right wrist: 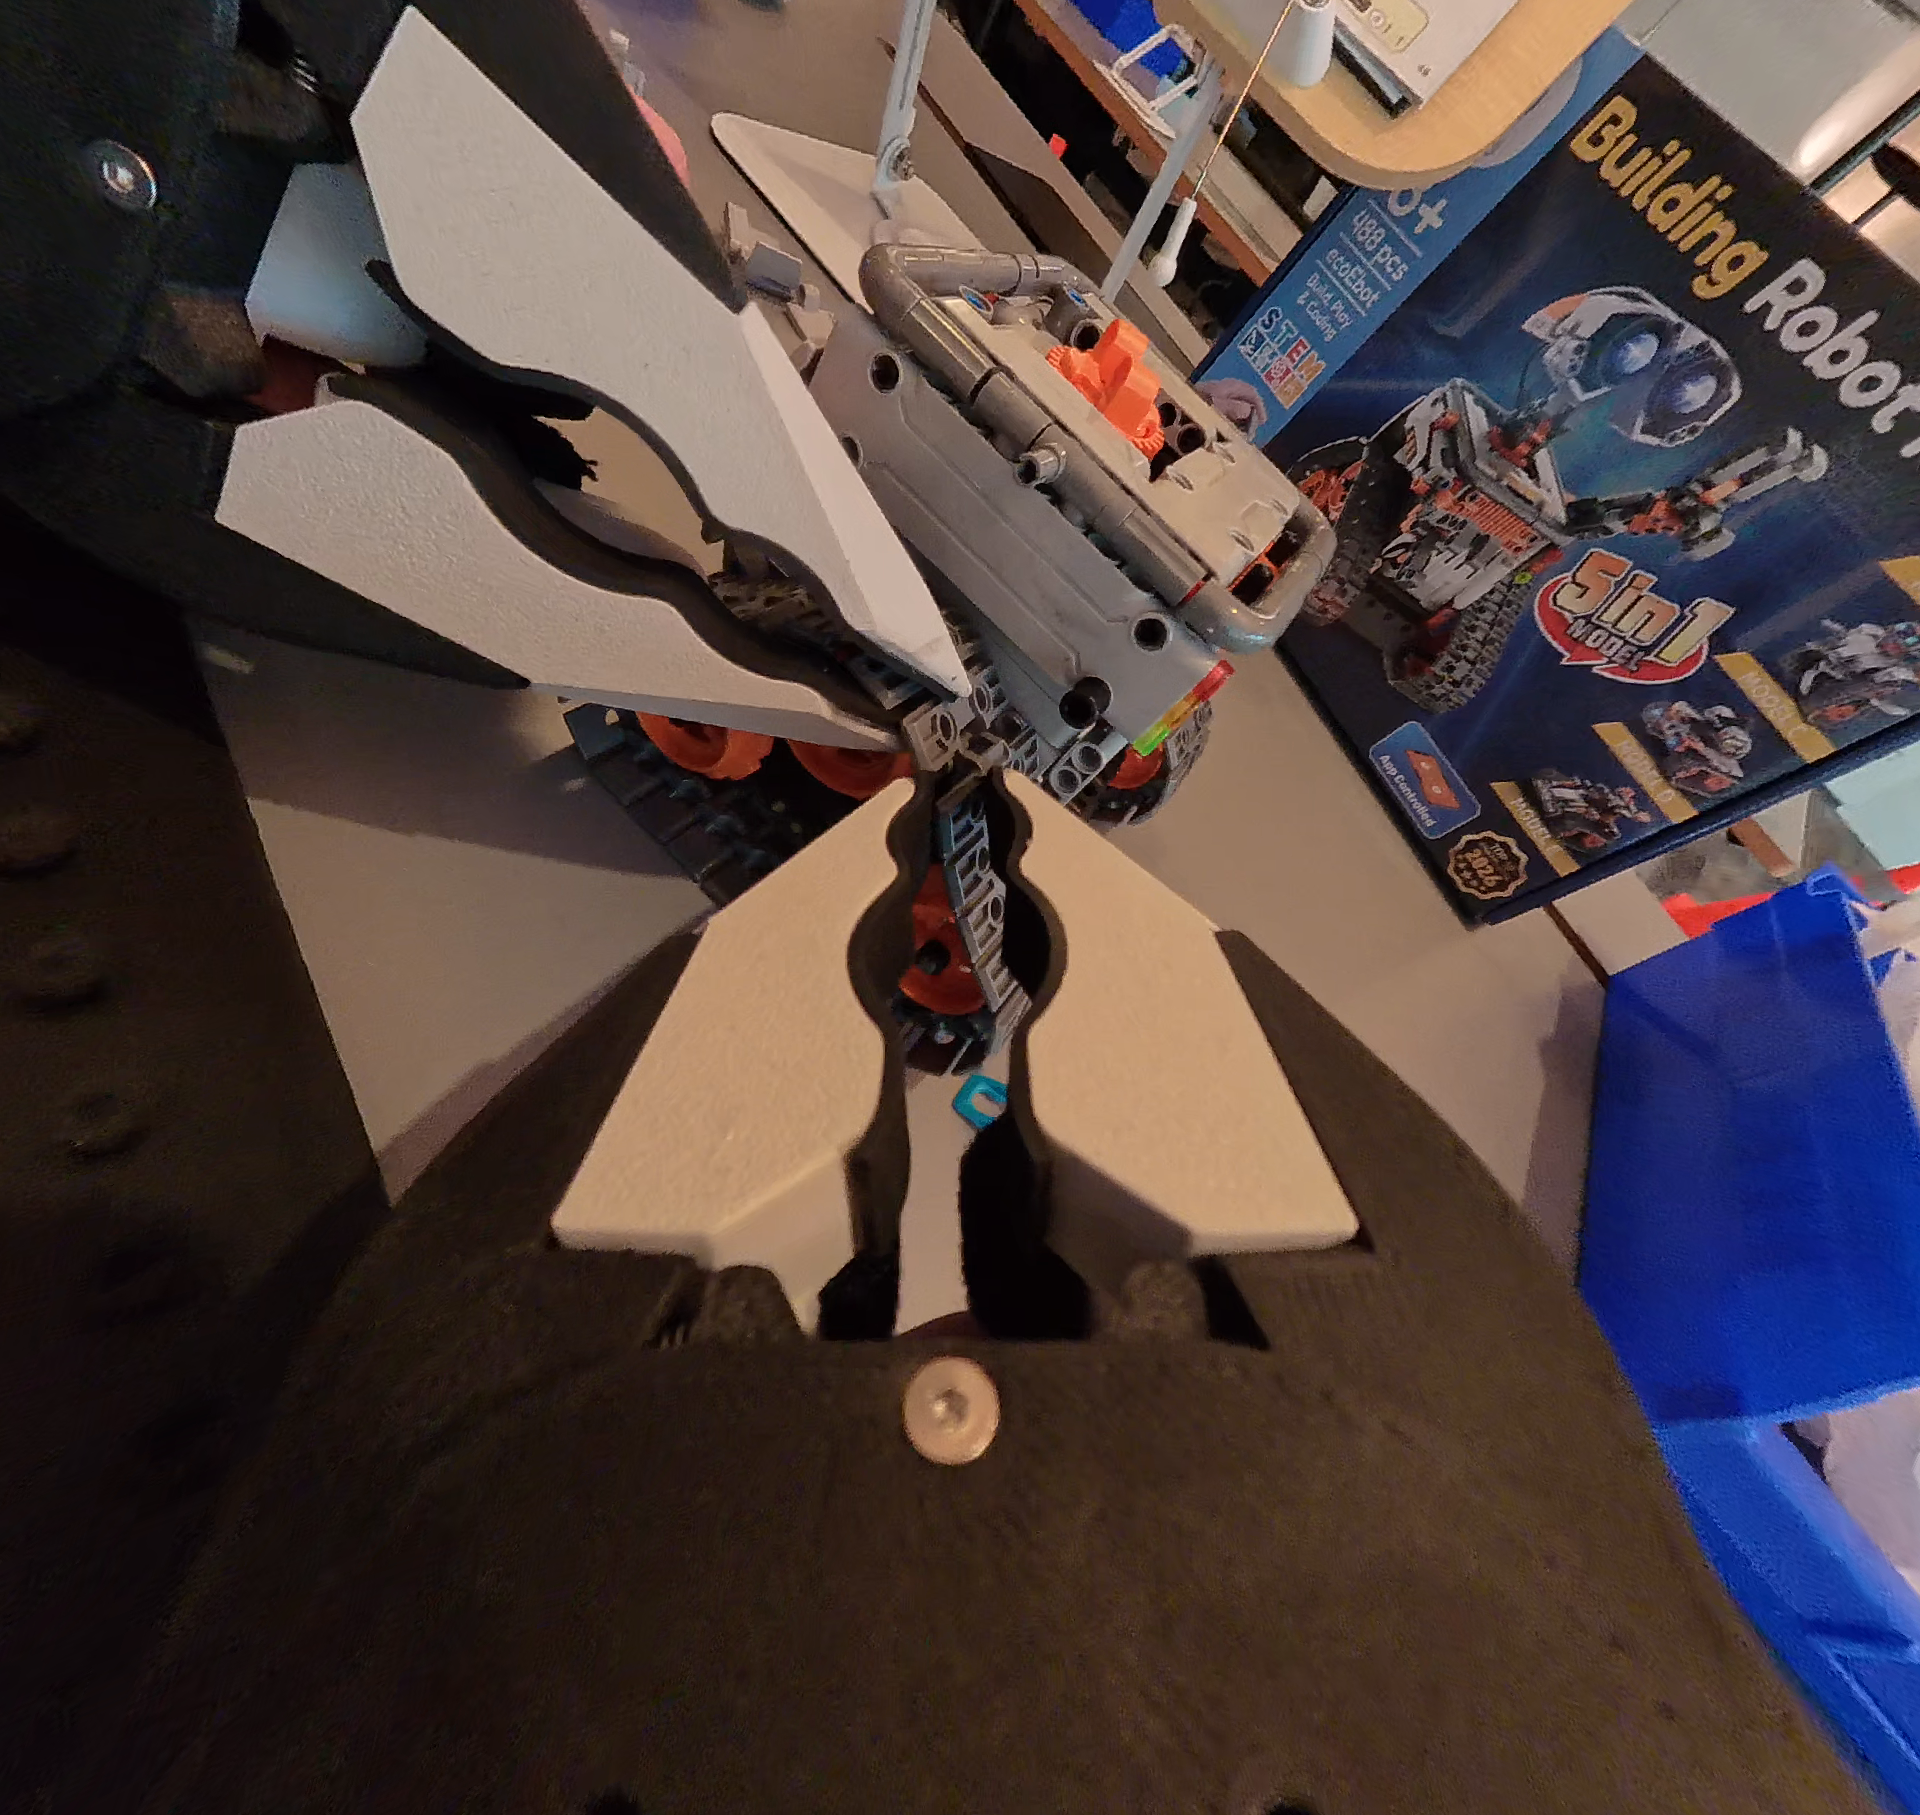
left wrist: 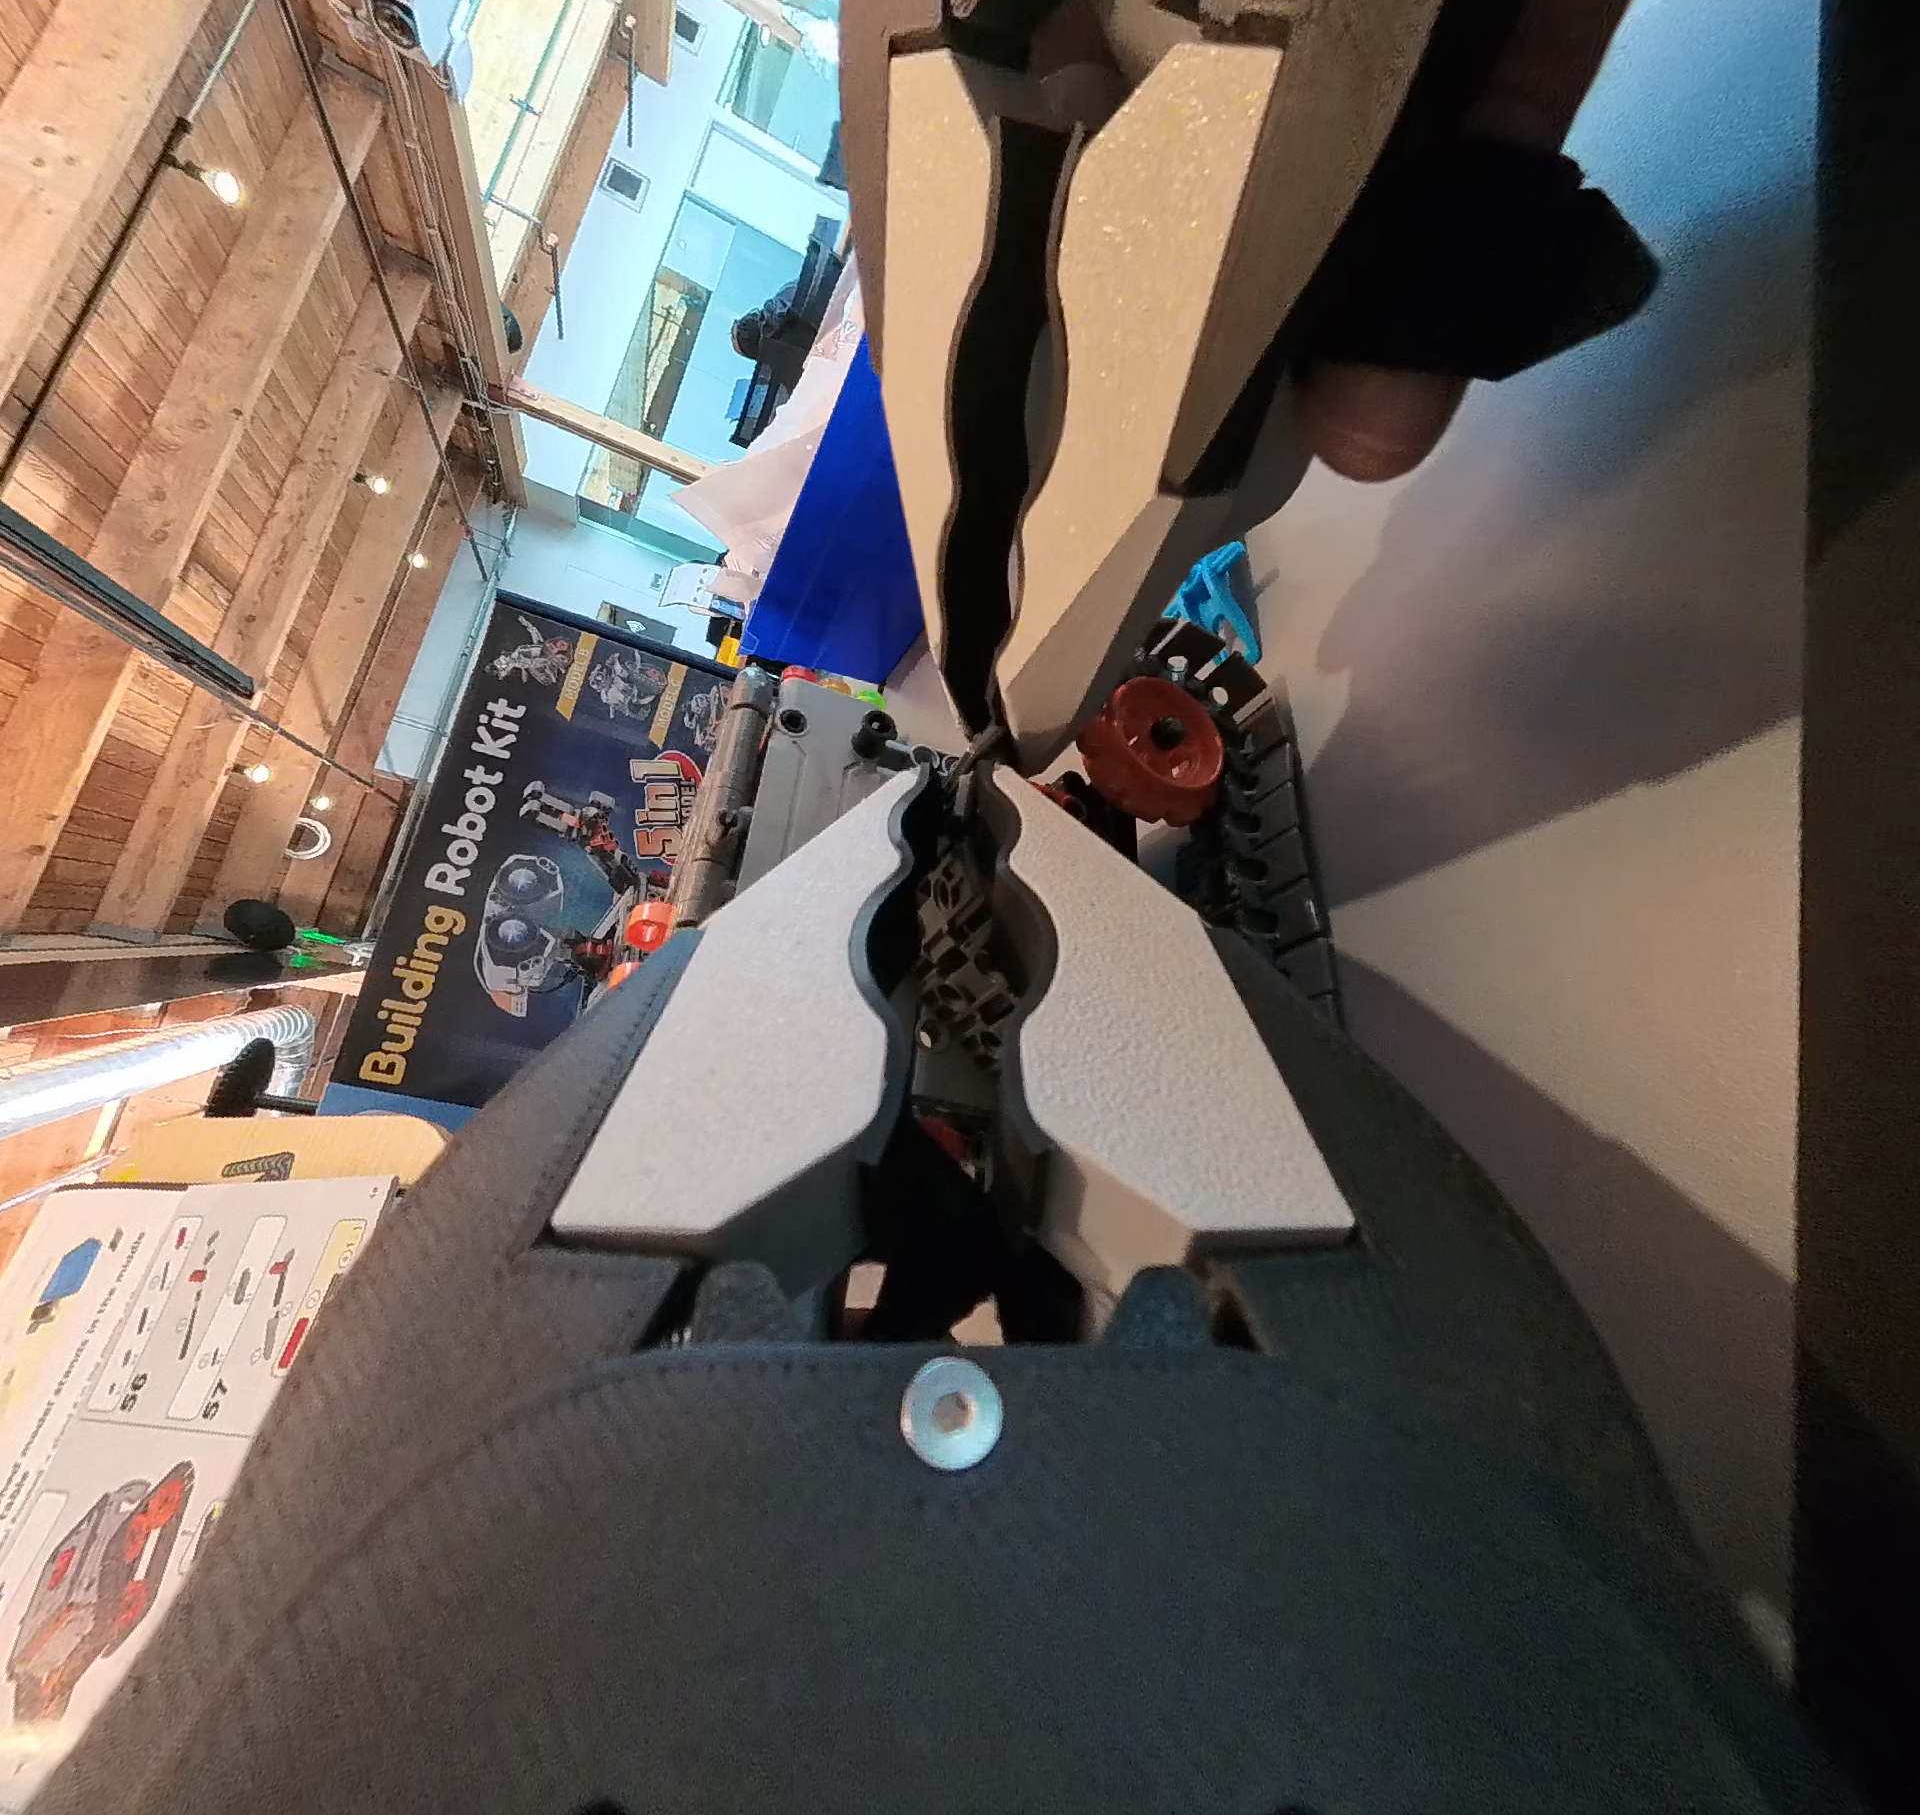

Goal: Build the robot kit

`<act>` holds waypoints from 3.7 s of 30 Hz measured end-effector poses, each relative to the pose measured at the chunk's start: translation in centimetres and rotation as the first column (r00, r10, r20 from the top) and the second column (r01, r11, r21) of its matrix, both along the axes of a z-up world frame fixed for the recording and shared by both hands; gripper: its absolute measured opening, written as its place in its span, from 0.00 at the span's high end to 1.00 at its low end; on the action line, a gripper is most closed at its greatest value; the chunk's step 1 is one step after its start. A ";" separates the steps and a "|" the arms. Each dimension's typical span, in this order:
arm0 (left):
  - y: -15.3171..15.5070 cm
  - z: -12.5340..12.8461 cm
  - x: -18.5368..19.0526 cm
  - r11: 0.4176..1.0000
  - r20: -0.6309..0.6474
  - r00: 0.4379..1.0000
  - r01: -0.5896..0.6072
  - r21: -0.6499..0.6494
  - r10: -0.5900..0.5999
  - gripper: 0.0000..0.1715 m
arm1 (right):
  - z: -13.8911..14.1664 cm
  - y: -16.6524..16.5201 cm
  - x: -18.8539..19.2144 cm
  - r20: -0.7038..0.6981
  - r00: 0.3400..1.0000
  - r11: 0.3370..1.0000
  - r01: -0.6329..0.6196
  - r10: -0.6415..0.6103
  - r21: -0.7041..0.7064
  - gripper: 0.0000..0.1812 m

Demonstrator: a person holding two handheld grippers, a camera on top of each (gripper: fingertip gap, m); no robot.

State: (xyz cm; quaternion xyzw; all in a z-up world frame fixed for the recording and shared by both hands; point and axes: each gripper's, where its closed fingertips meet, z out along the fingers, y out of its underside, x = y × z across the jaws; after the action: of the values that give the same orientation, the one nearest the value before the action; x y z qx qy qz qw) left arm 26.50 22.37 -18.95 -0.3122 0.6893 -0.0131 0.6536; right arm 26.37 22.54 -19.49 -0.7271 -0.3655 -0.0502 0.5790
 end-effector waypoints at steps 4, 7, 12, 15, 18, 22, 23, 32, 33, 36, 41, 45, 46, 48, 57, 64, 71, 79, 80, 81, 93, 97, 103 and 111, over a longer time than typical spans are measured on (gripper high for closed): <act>0.0 0.0 0.0 1.000 -0.003 1.000 0.000 -0.003 0.000 0.97 | 0.1 0.0 0.0 0.031 0.999 0.999 0.016 -0.017 0.034 0.96; -0.1 0.1 0.0 1.000 -0.001 1.000 0.007 -0.002 -0.007 0.97 | 0.2 -0.1 0.1 -0.038 0.999 1.000 0.006 -0.006 0.007 0.95; -0.2 0.2 0.1 1.000 -0.003 1.000 0.010 -0.011 -0.010 0.97 | 0.3 -0.4 0.1 -0.118 0.993 0.999 -0.015 0.012 -0.029 0.94; -0.2 0.2 0.1 1.000 -0.005 1.000 0.010 -0.010 -0.010 0.97 | 0.2 -0.4 0.1 -0.122 0.992 0.999 -0.018 0.014 -0.035 0.94; -0.2 0.2 0.1 1.000 -0.009 1.000 0.006 -0.004 -0.006 0.97 | 0.2 -0.4 0.2 -0.163 0.986 0.998 -0.028 0.019 -0.054 0.94; -0.1 0.2 0.2 1.000 -0.021 1.000 -0.004 0.016 0.004 0.97 | 0.0 -0.7 0.0 -0.185 0.982 0.996 -0.055 0.040 -0.077 0.87; -0.1 0.2 0.3 1.000 -0.022 1.000 -0.004 0.018 0.004 0.97 | 0.0 -0.8 -0.2 -0.194 0.980 0.994 -0.065 0.048 -0.082 0.85; -0.1 0.1 0.6 1.000 -0.034 0.999 -0.011 0.019 0.011 0.97 | -0.8 0.1 0.3 -0.019 0.999 0.999 0.041 -0.041 -0.027 0.87; -0.1 0.1 0.6 1.000 -0.037 0.999 -0.011 0.018 0.012 0.97 | -0.6 0.2 0.3 -0.020 0.999 0.999 0.045 -0.045 -0.014 0.89; 0.0 0.0 0.7 1.000 -0.038 0.999 -0.020 0.018 0.021 0.97 | -0.6 0.4 0.3 -0.014 0.999 0.999 0.052 -0.052 -0.007 0.90; -0.1 0.1 0.8 1.000 -0.036 0.999 -0.012 0.005 0.013 0.97 | -0.5 0.4 0.3 -0.028 0.999 1.000 0.025 -0.025 -0.019 0.92; -0.2 0.1 0.9 0.999 -0.043 0.999 -0.005 -0.043 0.004 0.97 | -0.4 0.2 0.5 -0.039 0.999 0.999 -0.022 0.020 -0.050 0.93; -0.2 0.1 1.0 0.997 -0.046 0.999 -0.007 -0.078 0.003 0.96 | -0.4 0.3 0.5 -0.022 0.999 0.998 -0.027 0.026 -0.050 0.93; -0.2 0.0 1.1 0.992 -0.051 0.999 -0.004 -0.123 -0.003 0.96 | -0.5 0.4 0.7 0.019 0.999 0.998 -0.035 0.036 -0.046 0.94; 0.2 -0.2 1.2 0.984 -0.081 0.997 -0.014 -0.175 -0.001 0.95 | -0.7 1.0 0.9 0.205 0.978 0.998 0.017 -0.030 0.067 0.97; -0.2 0.2 0.6 0.994 -0.075 0.997 0.003 -0.114 -0.012 0.93 | -0.6 1.0 0.7 0.221 0.974 0.994 0.034 -0.056 0.103 0.97; -0.1 0.3 -0.1 0.997 -0.091 0.995 -0.039 -0.064 0.034 0.97 | -0.4 1.1 0.7 0.221 0.973 0.992 0.048 -0.073 0.118 0.97; 0.1 0.2 0.4 0.995 -0.094 0.995 -0.034 -0.093 0.026 0.97 | -0.5 1.5 0.9 0.220 0.970 0.989 0.080 -0.106 0.124 0.95; 0.1 0.2 0.5 0.994 -0.094 0.995 -0.032 -0.103 0.022 0.97 | -0.5 1.5 0.9 0.215 0.971 0.989 0.083 -0.108 0.122 0.95; 0.1 0.1 0.5 0.993 -0.096 0.995 -0.027 -0.113 0.017 0.97 | -0.5 1.5 0.9 0.214 0.971 0.989 0.085 -0.109 0.121 0.95; 0.3 0.2 0.7 0.990 -0.084 0.996 -0.017 -0.142 0.005 0.97 | -0.2 1.8 1.0 0.159 0.979 0.988 0.106 -0.123 0.111 0.95; 0.3 0.2 0.7 0.989 -0.082 0.997 -0.014 -0.149 0.002 0.97 | -0.2 1.8 1.0 0.187 0.974 0.986 0.103 -0.127 0.132 0.94; 0.4 0.2 0.7 0.989 -0.074 0.997 -0.014 -0.150 0.003 0.97 | -0.4 1.9 1.1 0.184 0.975 0.987 0.098 -0.121 0.131 0.94; 0.5 0.1 0.8 0.986 -0.079 0.997 -0.020 -0.167 0.007 0.97 | -0.5 2.1 1.0 0.218 0.969 0.986 0.088 -0.117 0.141 0.95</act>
State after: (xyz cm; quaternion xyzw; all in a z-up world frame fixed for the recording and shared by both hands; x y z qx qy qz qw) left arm 27.30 22.85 -18.82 -0.3711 0.7088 -0.0546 0.5974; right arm 27.37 24.67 -19.95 -0.6952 -0.3867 -0.1862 0.5766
